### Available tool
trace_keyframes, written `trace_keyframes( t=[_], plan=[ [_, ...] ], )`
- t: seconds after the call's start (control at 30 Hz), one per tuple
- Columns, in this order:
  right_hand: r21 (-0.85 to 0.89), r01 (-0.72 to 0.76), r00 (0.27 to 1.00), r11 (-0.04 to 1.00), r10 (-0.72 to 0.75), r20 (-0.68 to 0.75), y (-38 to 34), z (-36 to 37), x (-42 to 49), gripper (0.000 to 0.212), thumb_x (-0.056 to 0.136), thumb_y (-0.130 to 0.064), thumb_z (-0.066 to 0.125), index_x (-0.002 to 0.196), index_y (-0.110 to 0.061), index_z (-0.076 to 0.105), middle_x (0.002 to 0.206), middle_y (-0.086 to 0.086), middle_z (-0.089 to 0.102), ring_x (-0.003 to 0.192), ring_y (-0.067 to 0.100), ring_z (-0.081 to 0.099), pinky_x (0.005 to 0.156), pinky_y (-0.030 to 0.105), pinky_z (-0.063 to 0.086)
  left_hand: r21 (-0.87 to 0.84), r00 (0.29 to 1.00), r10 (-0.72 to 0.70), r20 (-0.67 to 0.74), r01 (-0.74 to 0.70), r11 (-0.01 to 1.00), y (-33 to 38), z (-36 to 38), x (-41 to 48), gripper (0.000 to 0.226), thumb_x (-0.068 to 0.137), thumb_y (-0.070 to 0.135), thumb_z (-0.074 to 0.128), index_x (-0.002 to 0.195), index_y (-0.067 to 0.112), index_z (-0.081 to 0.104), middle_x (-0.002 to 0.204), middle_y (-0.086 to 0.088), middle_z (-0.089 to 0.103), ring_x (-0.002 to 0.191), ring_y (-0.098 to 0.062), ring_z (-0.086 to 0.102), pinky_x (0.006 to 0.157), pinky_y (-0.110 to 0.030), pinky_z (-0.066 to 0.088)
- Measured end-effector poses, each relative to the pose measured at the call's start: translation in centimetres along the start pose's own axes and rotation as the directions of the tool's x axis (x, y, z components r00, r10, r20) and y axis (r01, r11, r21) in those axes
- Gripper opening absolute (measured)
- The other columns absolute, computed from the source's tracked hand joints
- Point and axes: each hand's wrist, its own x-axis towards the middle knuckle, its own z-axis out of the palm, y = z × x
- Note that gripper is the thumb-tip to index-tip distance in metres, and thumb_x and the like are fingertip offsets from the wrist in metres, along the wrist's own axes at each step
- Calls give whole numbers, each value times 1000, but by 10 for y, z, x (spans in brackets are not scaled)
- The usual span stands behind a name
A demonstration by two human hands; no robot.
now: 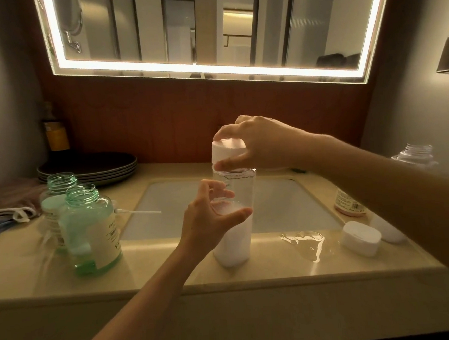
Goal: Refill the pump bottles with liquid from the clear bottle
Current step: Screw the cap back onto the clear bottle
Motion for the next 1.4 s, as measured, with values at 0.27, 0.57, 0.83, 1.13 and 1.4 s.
trace_keyframes(
  t=[0.27, 0.57, 0.83, 1.13, 1.4],
  plan=[
    [173, 32, 994, 984, -50, 100, 5, -8, -2, 55, 87, -40, 57, 138, -29, 38, 138, -5, 46, 116, 13, 46, 87, 23, 38, 19, 1000, 4, -4, -4, 1000, 0, 1, 0, 72, 52, 58, 68, 109, 23, 41, 106, 9, 60, 98, -12, 60, 84, -28, 53],
    [92, -52, 984, 994, 36, 172, 4, -12, 3, 61, 84, -58, 47, 138, -32, 35, 140, -4, 42, 121, 19, 44, 92, 33, 41, 37, 1000, 10, -16, -10, 999, -3, 2, 1, 71, 55, 58, 71, 109, 24, 40, 105, 10, 59, 98, -12, 60, 82, -24, 51],
    [30, 7, 997, 1000, -9, 79, 5, -5, 3, 59, 81, -57, 53, 132, -27, 46, 126, -2, 52, 103, 14, 50, 82, 27, 45, 44, 1000, 7, -17, -7, 999, -2, 2, 0, 72, 52, 60, 67, 109, 25, 40, 104, 12, 58, 96, -9, 58, 80, -21, 49],
    [137, -3, 994, 991, -13, 112, 9, -6, 0, 59, 83, -48, 57, 136, -28, 40, 132, -3, 48, 109, 13, 48, 84, 24, 42, 55, 1000, 5, -12, -4, 998, -2, 3, 1, 70, 54, 58, 69, 109, 25, 39, 105, 12, 58, 97, -11, 59, 81, -22, 50],
    [178, -64, 991, 982, 41, 130, 6, -8, 5, 64, 84, -54, 51, 140, -30, 32, 139, -1, 44, 110, 15, 47, 85, 27, 42, 56, 1000, 7, -16, -6, 998, -4, 2, -1, 73, 54, 61, 69, 110, 25, 40, 107, 10, 60, 98, -14, 60, 83, -28, 52]
  ],
)
